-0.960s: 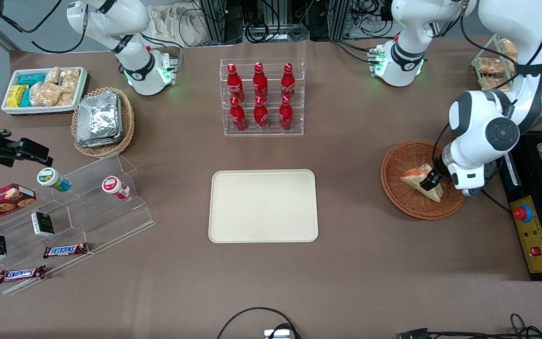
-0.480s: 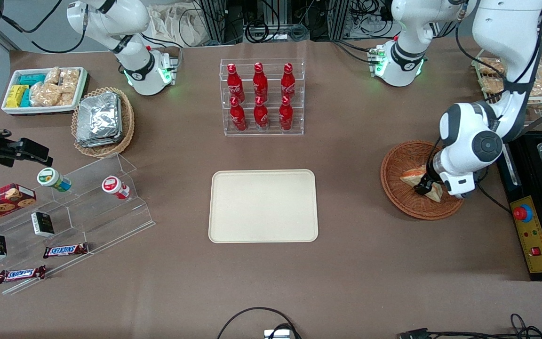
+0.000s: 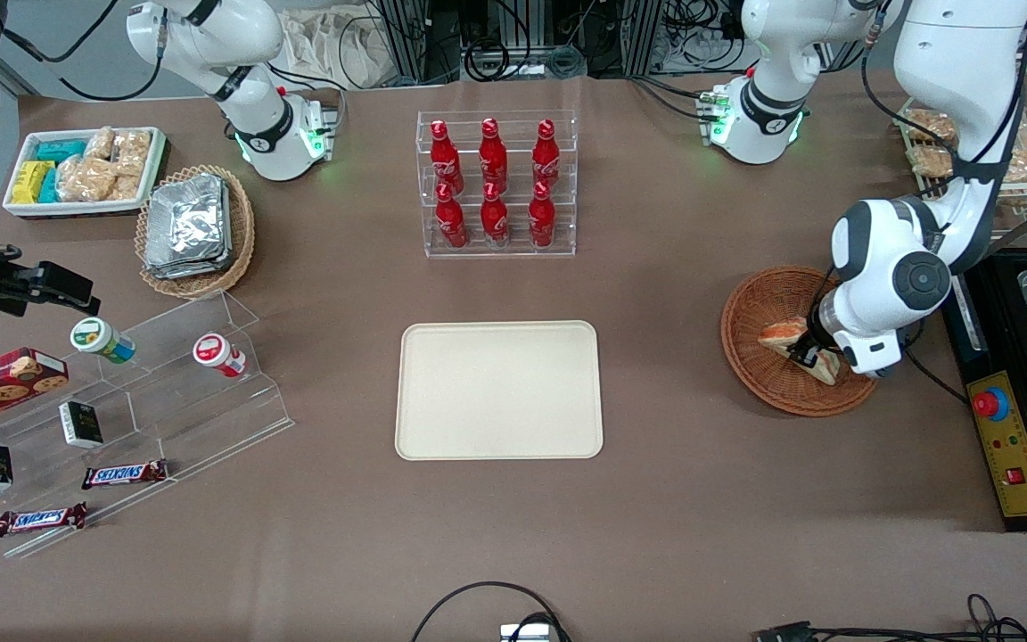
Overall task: Place sandwich from basket to tray
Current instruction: 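Close the left gripper on the sandwich and lift it from the basket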
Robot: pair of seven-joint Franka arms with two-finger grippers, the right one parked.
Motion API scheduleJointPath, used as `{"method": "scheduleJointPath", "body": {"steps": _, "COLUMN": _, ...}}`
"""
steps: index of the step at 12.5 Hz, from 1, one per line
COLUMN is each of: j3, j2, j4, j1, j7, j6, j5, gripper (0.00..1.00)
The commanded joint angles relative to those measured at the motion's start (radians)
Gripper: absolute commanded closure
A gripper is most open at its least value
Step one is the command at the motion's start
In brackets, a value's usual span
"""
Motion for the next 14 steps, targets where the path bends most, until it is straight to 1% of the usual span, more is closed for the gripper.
{"method": "scheduleJointPath", "body": {"steps": 1, "j3": -0.009, "j2": -0.043, "j4": 0.110, "j1": -0.001, "j7": -0.009, "j6": -0.165, "j5": 0.004, "gripper": 1.00}}
{"method": "scheduleJointPath", "body": {"steps": 3, "j3": -0.030, "j2": -0.053, "j4": 0.248, "j1": -0.014, "j7": 0.014, "j6": -0.350, "j5": 0.000, "gripper": 1.00}}
{"method": "scheduleJointPath", "body": {"steps": 4, "j3": -0.072, "j2": -0.050, "j4": 0.332, "j1": -0.014, "j7": 0.040, "j6": -0.444, "j5": -0.005, "gripper": 1.00}}
{"method": "scheduleJointPath", "body": {"steps": 5, "j3": -0.090, "j2": -0.044, "j4": 0.416, "j1": -0.015, "j7": 0.051, "j6": -0.516, "j5": -0.009, "gripper": 1.00}}
{"method": "scheduleJointPath", "body": {"steps": 6, "j3": -0.107, "j2": -0.034, "j4": 0.487, "j1": -0.017, "j7": 0.050, "j6": -0.562, "j5": -0.025, "gripper": 1.00}}
{"method": "scheduleJointPath", "body": {"steps": 7, "j3": -0.136, "j2": -0.016, "j4": 0.556, "j1": -0.017, "j7": 0.054, "j6": -0.595, "j5": -0.064, "gripper": 1.00}}
{"method": "scheduleJointPath", "body": {"steps": 8, "j3": -0.177, "j2": 0.005, "j4": 0.611, "j1": -0.018, "j7": 0.083, "j6": -0.621, "j5": -0.065, "gripper": 1.00}}
{"method": "scheduleJointPath", "body": {"steps": 9, "j3": -0.231, "j2": 0.030, "j4": 0.647, "j1": -0.021, "j7": 0.179, "j6": -0.641, "j5": -0.060, "gripper": 1.00}}
{"method": "scheduleJointPath", "body": {"steps": 10, "j3": -0.280, "j2": 0.039, "j4": 0.653, "j1": -0.031, "j7": 0.326, "j6": -0.632, "j5": -0.025, "gripper": 1.00}}
{"method": "scheduleJointPath", "body": {"steps": 11, "j3": -0.308, "j2": 0.073, "j4": 0.662, "j1": -0.060, "j7": 0.458, "j6": -0.615, "j5": 0.012, "gripper": 1.00}}
{"method": "scheduleJointPath", "body": {"steps": 12, "j3": -0.319, "j2": 0.140, "j4": 0.720, "j1": -0.107, "j7": 0.509, "j6": -0.589, "j5": 0.015, "gripper": 1.00}}
{"method": "scheduleJointPath", "body": {"steps": 14, "j3": -0.319, "j2": 0.286, "j4": 0.838, "j1": -0.220, "j7": 0.478, "j6": -0.578, "j5": 0.027, "gripper": 1.00}}
